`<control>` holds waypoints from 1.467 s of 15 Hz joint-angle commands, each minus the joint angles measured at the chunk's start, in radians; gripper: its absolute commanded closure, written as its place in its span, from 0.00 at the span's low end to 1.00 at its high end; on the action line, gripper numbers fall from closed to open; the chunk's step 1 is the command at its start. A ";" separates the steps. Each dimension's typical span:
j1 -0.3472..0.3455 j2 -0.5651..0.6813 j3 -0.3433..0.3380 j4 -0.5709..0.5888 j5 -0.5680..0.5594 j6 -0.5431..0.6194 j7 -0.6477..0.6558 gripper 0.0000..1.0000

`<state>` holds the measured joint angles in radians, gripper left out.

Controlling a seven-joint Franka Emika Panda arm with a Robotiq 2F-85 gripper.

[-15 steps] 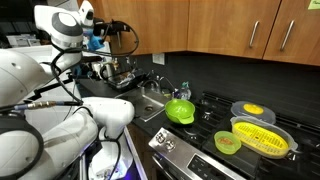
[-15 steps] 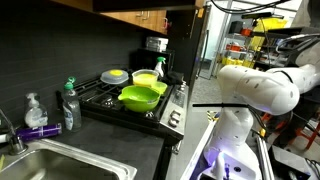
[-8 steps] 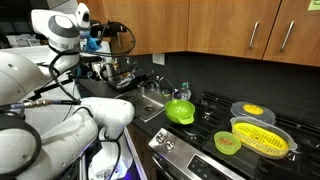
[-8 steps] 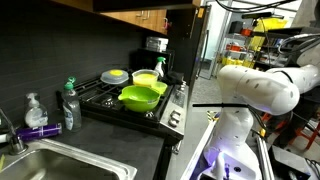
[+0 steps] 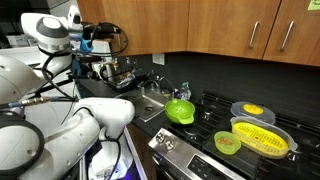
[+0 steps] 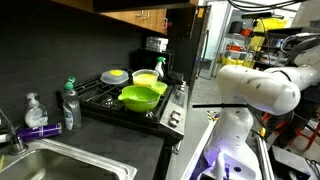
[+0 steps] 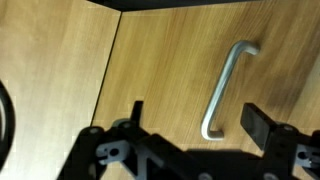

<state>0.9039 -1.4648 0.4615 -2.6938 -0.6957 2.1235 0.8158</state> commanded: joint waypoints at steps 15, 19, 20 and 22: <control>0.273 -0.010 -0.010 0.126 -0.123 -0.386 0.009 0.00; 0.292 -0.011 -0.030 0.187 -0.158 -0.433 -0.040 0.00; 0.292 -0.011 -0.030 0.204 -0.161 -0.445 -0.055 0.00; 0.298 -0.011 -0.028 0.233 -0.168 -0.467 -0.081 0.00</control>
<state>1.1807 -1.4763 0.4399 -2.5040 -0.8394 1.6974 0.7846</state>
